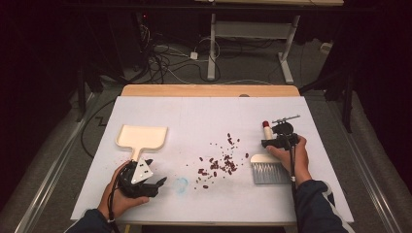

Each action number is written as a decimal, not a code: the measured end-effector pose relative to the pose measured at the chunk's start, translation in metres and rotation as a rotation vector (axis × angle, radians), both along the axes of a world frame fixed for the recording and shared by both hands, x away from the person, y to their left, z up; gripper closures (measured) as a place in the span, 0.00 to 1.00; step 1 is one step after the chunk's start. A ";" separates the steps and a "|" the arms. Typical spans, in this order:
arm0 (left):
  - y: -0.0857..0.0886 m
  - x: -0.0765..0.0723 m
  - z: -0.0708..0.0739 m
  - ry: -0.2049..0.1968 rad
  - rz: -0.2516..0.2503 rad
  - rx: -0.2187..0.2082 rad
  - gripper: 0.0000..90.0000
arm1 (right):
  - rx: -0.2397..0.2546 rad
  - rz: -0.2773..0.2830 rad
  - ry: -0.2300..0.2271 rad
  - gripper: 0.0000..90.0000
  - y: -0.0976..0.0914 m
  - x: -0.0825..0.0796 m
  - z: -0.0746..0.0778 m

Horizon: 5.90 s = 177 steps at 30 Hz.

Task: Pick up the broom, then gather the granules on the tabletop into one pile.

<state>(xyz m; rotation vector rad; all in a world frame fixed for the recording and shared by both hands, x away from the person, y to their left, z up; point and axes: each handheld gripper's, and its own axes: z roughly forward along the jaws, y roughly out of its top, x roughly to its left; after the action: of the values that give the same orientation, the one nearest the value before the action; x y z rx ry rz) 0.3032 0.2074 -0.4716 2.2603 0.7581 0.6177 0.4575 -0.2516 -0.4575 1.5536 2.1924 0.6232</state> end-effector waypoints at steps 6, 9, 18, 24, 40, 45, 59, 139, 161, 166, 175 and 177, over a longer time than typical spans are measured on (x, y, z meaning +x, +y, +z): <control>-0.002 0.000 0.000 0.008 -0.008 0.011 0.25 | 0.014 0.054 -0.023 0.71 0.007 -0.004 0.000; -0.003 0.000 -0.001 0.009 -0.012 0.014 0.25 | 0.009 0.054 -0.029 0.72 0.008 -0.005 0.000; -0.003 0.000 -0.001 0.014 -0.016 0.017 0.25 | -0.002 0.079 -0.052 0.79 0.009 -0.007 -0.001; -0.002 0.000 0.000 0.013 -0.013 0.013 0.25 | 0.022 0.071 -0.081 0.79 0.005 -0.010 0.004; -0.002 -0.002 0.006 0.013 0.000 -0.044 0.26 | 0.155 0.133 -0.304 0.79 -0.016 -0.049 0.048; -0.010 -0.001 0.020 0.011 -0.010 -0.155 0.26 | 0.187 0.141 -0.383 0.79 -0.023 -0.064 0.061; -0.132 -0.010 0.065 -0.024 -0.296 -0.297 0.28 | 0.243 0.207 -0.551 0.79 -0.018 -0.119 0.093; -0.001 -0.006 0.037 -0.118 -0.018 -0.189 0.24 | 0.091 0.839 -0.331 0.75 0.037 -0.135 0.069; 0.012 -0.015 0.010 -0.068 0.014 -0.098 0.24 | -0.010 0.553 -0.417 0.75 0.014 -0.107 0.076; 0.011 -0.014 0.009 -0.061 0.018 -0.086 0.24 | -0.038 0.485 -0.411 0.75 0.013 -0.079 0.071; 0.008 -0.013 0.009 -0.055 0.009 -0.071 0.25 | -0.219 0.398 -0.392 0.75 0.041 -0.033 0.046; 0.006 -0.013 0.008 -0.052 0.001 -0.065 0.25 | -0.269 0.405 -0.394 0.75 0.050 -0.026 0.038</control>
<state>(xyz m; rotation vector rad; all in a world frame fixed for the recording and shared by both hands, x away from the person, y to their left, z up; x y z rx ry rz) 0.2905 0.2136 -0.4636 2.1763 0.7437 0.6410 0.4318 -0.2017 -0.4190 0.7790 2.1770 0.6508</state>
